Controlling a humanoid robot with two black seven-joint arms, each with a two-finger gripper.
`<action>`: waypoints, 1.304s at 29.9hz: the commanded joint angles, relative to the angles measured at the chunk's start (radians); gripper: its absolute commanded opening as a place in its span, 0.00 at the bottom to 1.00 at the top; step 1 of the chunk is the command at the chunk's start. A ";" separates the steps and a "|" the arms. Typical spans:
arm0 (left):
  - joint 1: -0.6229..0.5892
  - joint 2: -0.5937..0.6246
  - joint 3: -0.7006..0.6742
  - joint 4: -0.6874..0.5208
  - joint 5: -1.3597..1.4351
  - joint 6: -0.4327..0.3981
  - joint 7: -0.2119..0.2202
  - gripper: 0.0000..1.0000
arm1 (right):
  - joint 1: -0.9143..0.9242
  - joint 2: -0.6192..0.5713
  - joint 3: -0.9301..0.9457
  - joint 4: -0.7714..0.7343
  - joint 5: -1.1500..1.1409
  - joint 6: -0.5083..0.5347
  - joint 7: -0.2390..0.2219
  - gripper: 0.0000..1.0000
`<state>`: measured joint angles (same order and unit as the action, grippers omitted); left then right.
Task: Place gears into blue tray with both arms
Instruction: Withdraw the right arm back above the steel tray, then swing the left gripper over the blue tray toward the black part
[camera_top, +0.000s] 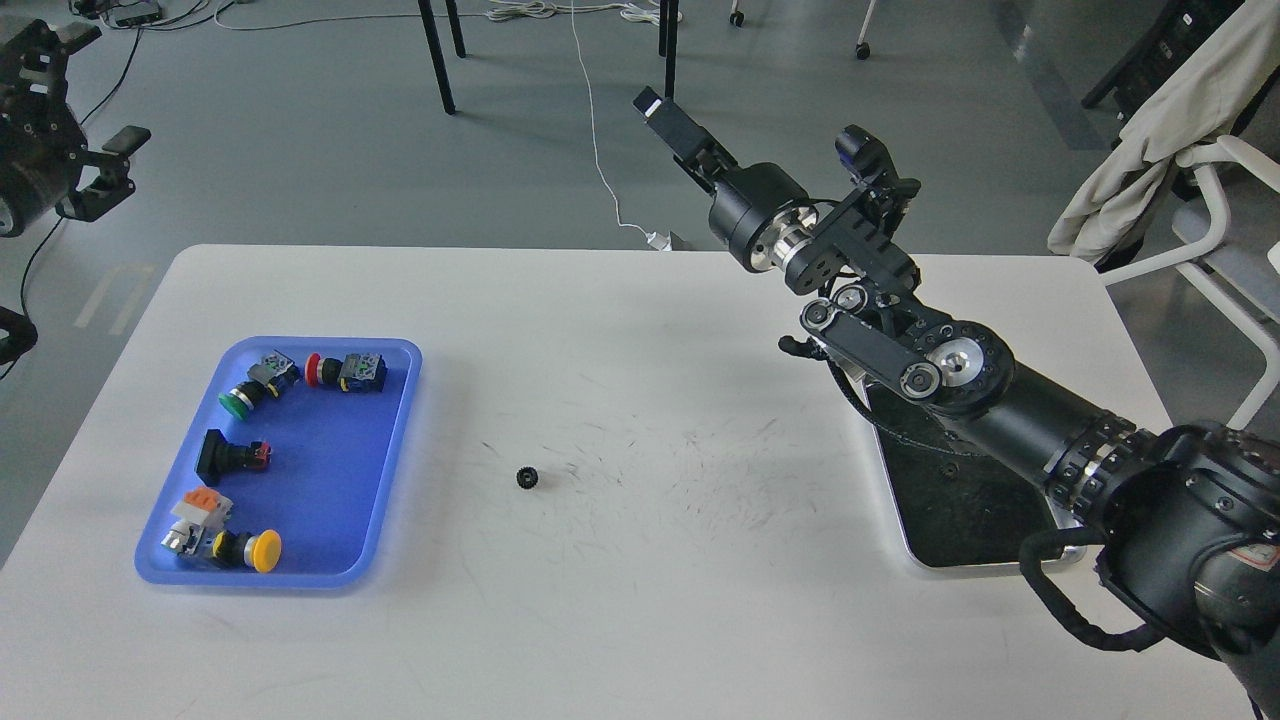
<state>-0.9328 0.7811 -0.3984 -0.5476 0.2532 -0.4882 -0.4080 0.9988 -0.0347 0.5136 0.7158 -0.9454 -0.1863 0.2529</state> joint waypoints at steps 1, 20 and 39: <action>-0.014 -0.002 0.029 -0.011 0.142 0.000 -0.081 0.99 | -0.002 -0.057 0.006 -0.002 0.131 -0.002 -0.007 0.89; -0.046 -0.051 0.050 -0.084 0.501 0.000 -0.081 0.99 | -0.123 -0.263 0.020 0.001 0.597 0.090 -0.070 0.99; -0.018 0.029 0.084 -0.399 0.997 0.106 -0.081 0.99 | -0.206 -0.284 0.023 -0.053 0.620 0.166 -0.054 0.99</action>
<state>-0.9476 0.8087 -0.3272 -0.9445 1.2369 -0.3864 -0.4890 0.8095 -0.3180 0.5315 0.6641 -0.3279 -0.0311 0.1972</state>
